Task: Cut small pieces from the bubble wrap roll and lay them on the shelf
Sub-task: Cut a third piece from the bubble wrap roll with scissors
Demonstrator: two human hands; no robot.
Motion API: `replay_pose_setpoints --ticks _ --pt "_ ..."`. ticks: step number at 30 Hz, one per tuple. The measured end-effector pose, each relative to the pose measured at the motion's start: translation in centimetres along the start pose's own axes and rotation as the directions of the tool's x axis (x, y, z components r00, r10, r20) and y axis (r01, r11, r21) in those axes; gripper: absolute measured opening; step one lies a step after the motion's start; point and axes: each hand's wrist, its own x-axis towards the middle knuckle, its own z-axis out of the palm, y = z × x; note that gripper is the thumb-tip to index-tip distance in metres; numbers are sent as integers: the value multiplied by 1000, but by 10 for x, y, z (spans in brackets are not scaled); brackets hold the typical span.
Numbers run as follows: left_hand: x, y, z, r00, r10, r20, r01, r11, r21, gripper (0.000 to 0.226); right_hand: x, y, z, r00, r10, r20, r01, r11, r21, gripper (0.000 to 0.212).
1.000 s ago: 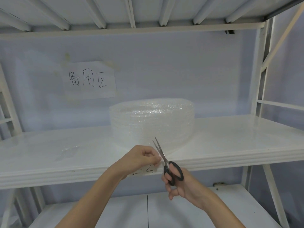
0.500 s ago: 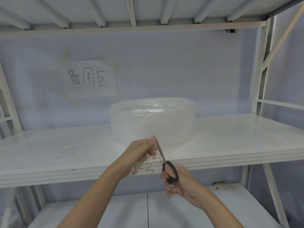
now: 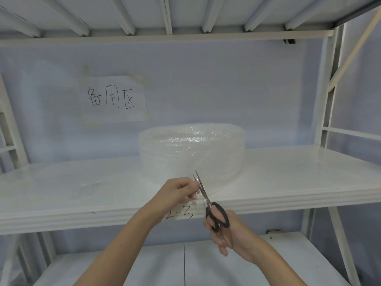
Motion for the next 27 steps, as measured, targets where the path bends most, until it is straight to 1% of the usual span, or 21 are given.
replay_pose_setpoints --ticks 2,4,8,11,16,19,22,24,27 --pt "-1 0 0 1000 -3 25 3 1000 -3 31 0 -6 1 1000 17 -5 -17 999 -28 53" --pt "-2 1 -1 999 -1 35 1 1000 -6 31 2 -10 2 999 26 -23 -27 998 -49 52" --pt "-3 1 -3 999 23 22 -23 1000 -1 34 7 -12 7 998 -9 -69 4 998 -68 41" --pt "-3 1 -4 999 35 21 -35 999 2 37 8 -10 10 996 -42 -76 38 998 -58 33" --pt "-3 1 -3 998 43 46 -42 999 -4 35 8 -7 8 997 -63 -50 63 998 -11 45" --pt "-3 -2 -3 997 23 74 -25 999 32 30 7 -11 8 999 -49 -11 49 999 -17 51" --pt "-4 0 -4 996 18 84 -20 1000 20 29 6 -13 8 999 -33 -13 32 999 -38 51" --pt "-5 3 -4 997 27 74 -27 1000 -3 28 5 -12 8 999 -23 -26 22 999 -38 47" --pt "-6 6 -3 1000 19 9 -19 1000 -19 34 3 -11 7 999 -6 -43 4 999 -39 43"
